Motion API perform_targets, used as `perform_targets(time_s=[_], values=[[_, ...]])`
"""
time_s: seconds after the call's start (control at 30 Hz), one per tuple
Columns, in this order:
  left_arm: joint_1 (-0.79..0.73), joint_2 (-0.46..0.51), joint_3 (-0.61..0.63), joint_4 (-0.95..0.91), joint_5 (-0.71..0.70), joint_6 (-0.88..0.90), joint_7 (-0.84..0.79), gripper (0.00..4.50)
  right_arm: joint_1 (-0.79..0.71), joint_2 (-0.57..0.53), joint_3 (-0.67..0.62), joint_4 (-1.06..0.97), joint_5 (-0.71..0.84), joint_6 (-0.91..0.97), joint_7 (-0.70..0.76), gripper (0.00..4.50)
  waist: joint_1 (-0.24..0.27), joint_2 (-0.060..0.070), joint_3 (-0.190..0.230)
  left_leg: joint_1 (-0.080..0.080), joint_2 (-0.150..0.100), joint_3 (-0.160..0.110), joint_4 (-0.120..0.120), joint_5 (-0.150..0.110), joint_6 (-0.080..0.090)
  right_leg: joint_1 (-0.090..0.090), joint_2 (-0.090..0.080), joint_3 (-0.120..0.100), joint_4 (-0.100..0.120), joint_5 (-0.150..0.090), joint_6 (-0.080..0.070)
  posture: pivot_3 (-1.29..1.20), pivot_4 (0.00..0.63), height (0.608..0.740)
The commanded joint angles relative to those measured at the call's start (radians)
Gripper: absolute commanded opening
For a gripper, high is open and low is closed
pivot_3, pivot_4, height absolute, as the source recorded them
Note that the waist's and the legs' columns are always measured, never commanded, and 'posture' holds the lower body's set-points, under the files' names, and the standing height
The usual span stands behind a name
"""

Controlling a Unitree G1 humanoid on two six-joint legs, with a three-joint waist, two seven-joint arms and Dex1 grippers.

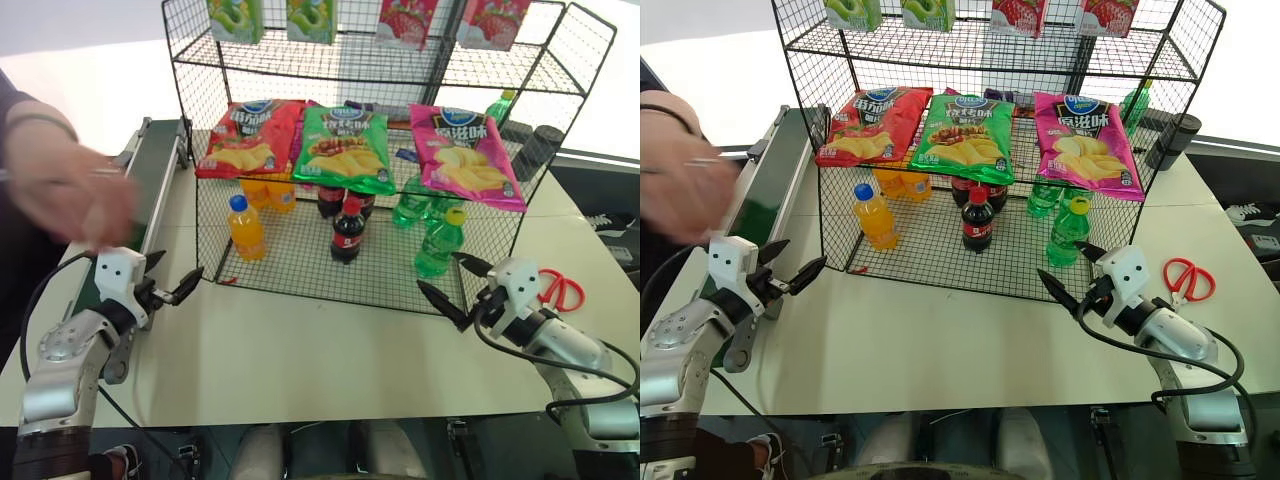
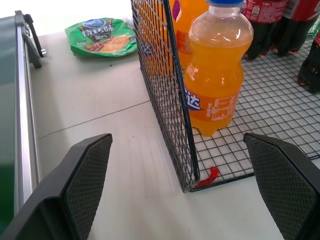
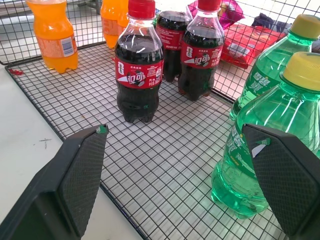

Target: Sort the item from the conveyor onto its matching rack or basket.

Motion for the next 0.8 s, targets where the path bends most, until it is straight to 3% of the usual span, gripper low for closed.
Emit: perform_targets(time_s=[0.03, 0.8], values=[[0.000, 0.002, 0.005, -0.031, -0.003, -0.010, 0.001, 4.50, 0.001, 0.007, -0.006, -0.045, 0.007, -0.009, -0.006, 4.46, 0.000, 0.000, 0.000, 0.000, 0.000, 0.000, 0.000, 0.000, 0.000, 0.000, 0.000, 0.000, 0.000, 0.000, 0.000, 0.00, 0.150, 0.740], [-0.020, -0.019, -0.011, -0.035, 0.005, -0.010, 0.024, 4.50, -0.026, -0.002, -0.005, -0.034, 0.002, 0.011, -0.013, 4.46, 0.000, 0.000, 0.000, -0.001, 0.000, 0.000, 0.000, 0.000, 0.000, 0.000, 0.000, 0.000, 0.000, 0.000, 0.000, 0.00, 0.150, 0.740]])
